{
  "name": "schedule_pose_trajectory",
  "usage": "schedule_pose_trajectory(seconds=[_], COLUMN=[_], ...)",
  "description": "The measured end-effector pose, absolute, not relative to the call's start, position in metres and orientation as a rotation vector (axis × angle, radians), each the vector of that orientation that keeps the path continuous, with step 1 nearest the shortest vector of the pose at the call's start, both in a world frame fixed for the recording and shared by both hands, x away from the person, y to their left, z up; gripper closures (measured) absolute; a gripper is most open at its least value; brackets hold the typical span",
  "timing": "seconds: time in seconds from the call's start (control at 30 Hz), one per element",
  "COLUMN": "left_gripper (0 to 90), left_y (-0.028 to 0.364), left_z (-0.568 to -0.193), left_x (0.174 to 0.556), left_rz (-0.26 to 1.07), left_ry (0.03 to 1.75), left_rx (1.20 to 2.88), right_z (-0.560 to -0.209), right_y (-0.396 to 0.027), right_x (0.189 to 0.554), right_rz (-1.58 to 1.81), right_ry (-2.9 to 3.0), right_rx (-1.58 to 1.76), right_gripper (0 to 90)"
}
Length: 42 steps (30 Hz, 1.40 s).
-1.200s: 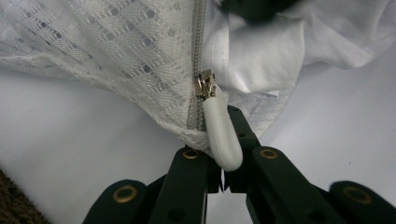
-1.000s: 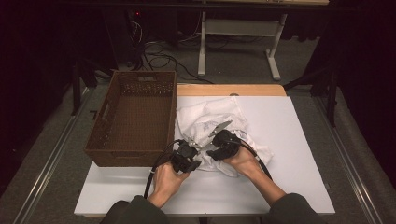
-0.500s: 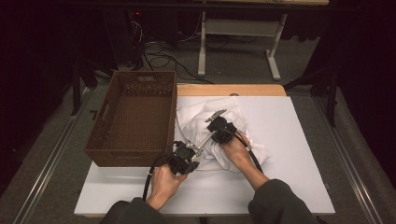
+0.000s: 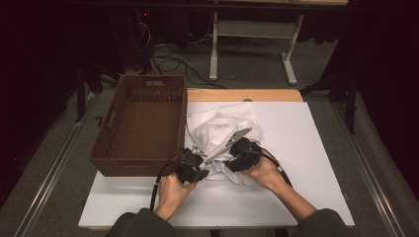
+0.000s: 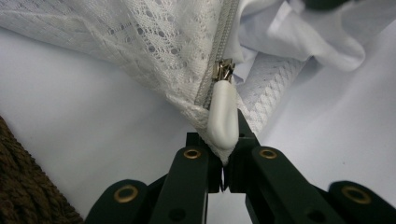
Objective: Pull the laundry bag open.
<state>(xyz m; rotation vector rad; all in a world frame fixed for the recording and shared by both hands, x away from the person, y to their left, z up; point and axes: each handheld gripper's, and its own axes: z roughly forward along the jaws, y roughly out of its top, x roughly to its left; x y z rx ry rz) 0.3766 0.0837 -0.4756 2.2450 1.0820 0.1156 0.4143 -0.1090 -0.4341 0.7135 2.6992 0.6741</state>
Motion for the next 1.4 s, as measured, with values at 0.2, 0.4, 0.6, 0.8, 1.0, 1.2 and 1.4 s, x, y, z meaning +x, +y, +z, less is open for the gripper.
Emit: schedule_pose_trajectory(seconds=[0.2,0.4,0.6,0.8,1.0,1.2,1.4], left_gripper=[87.4,87.6,87.9,87.6,87.4,87.3,87.4], left_y=[0.084,0.081,0.079,0.086,0.086,0.087,0.086], left_z=[-0.475,-0.473,-0.474,-0.478,-0.478,-0.477,-0.478], left_x=[0.376,0.373,0.371,0.376,0.378,0.378,0.38], left_rz=[0.106,0.102,0.084,0.084,0.077,0.069,0.068], left_ry=[1.074,1.054,1.037,1.064,1.069,1.079,1.084], left_rx=[2.24,2.245,2.258,2.245,2.246,2.224,2.226], right_z=[-0.453,-0.454,-0.454,-0.455,-0.44,-0.457,-0.478], right_y=[-0.091,-0.079,-0.078,-0.084,-0.108,-0.108,-0.092], right_x=[0.43,0.438,0.461,0.456,0.423,0.417,0.426], right_rz=[0.603,0.6,0.556,0.641,0.729,0.676,0.573], right_ry=[2.739,2.656,2.529,2.594,2.643,2.706,2.727], right_rx=[0.753,0.727,0.801,0.817,0.744,0.703,0.643], right_gripper=[56.8,89.0,89.4,68.4,51.5,41.5,40.4])
